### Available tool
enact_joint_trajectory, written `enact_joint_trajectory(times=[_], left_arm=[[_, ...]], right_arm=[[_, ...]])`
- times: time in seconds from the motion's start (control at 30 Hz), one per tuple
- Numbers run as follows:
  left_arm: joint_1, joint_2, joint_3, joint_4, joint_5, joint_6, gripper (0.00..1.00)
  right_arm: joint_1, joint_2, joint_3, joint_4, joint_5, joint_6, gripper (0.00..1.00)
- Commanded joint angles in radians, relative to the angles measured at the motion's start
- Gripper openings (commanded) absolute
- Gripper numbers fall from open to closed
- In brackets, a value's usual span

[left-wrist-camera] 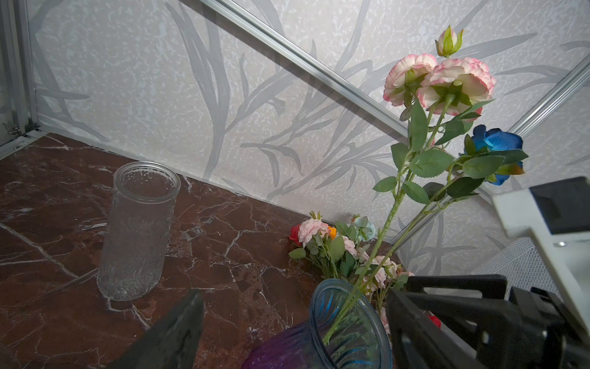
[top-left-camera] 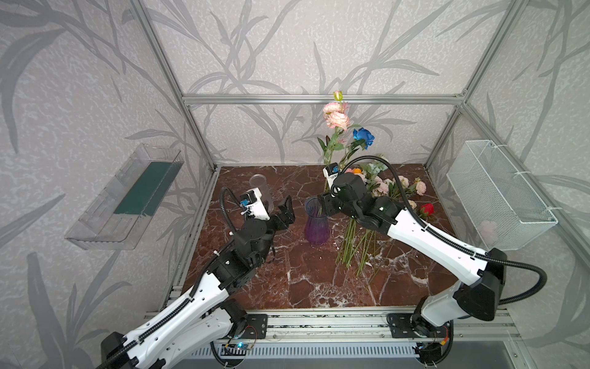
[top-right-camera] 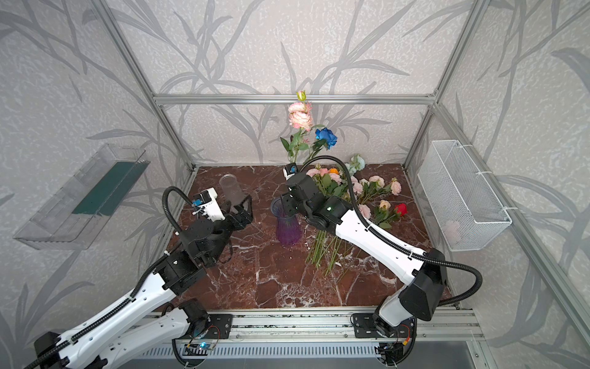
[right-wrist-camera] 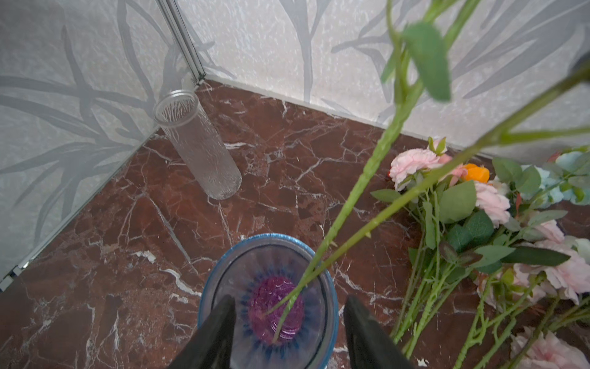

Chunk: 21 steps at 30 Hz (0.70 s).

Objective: Arrange the flowers into the vase
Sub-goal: 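Carry the blue rose over the purple vase and lower its stem in, then open the right gripper and reach back down to the rose pile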

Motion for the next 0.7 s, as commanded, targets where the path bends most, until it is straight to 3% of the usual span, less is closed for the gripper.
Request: enact_joint_trajectory(times=[0.0, 0.5, 0.67], left_arm=[[0.005, -0.005, 0.022, -0.013, -0.001, -0.024, 0.89], [0.005, -0.013, 0.024, 0.001, 0.059, -0.017, 0.89], [0.005, -0.004, 0.032, 0.053, 0.22, 0.004, 0.87]], right_arm=[[0.023, -0.031, -0.024, -0.027, -0.006, 0.009, 0.55], [0.088, -0.207, -0.053, -0.119, 0.043, -0.032, 0.55], [0.031, -0.334, -0.158, -0.157, 0.121, -0.024, 0.5]])
